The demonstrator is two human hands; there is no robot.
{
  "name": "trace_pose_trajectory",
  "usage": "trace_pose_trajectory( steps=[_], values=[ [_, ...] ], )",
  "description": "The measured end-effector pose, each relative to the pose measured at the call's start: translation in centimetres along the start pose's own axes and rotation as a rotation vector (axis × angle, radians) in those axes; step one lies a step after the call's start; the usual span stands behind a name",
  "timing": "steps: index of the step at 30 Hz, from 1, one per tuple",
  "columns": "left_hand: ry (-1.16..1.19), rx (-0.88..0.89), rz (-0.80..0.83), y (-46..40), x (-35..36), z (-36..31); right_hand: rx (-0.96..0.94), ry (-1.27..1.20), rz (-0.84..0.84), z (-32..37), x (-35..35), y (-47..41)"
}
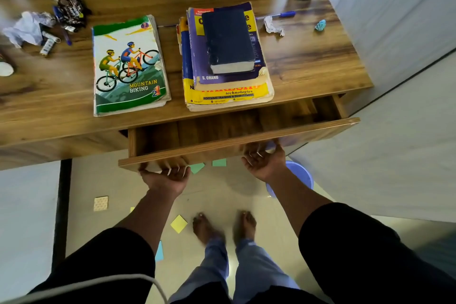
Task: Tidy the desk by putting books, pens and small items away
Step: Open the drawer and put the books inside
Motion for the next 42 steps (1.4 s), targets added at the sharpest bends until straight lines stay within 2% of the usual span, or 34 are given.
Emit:
trace_pose_trajectory(
  steps=[7, 17, 35, 40, 42],
  values=[
    [0.012, 0.030, -0.008, 1.3, -3.3, 1.7, 0.040, 0.039, -0.021, 0.3, -3.9, 0.7],
    [0.040, 0.093, -0.020, 3.4, -7.3, 4.6, -0.004, 0.078, -0.106, 4.8, -9.7, 2.5],
    [0.061, 0.148, -0.035, 7.3, -16.4, 8.6, 0.077, 0.181, -0.137, 2.6, -18.0, 7.4],
    [-0.008, 0.164, -0.047, 8.3, -18.5, 8.4, 0.030, 0.229, -0.174, 2.9, -20.3, 8.5],
    [-0.020, 0.248, -0.132, 8.8, -18.8, 7.2, -0.032, 0.194, -0.215, 4.1, -21.0, 8.7]
  ],
)
Point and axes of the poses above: each hand's wrist, its own y-axis away from the middle knuckle, its own x-axis out of the palm, z = x × y, the point moved 1 cm from there along -y, towards the middle knuckle, and after that the axes turned 8 degrees about -z, right-handed, at the moved point
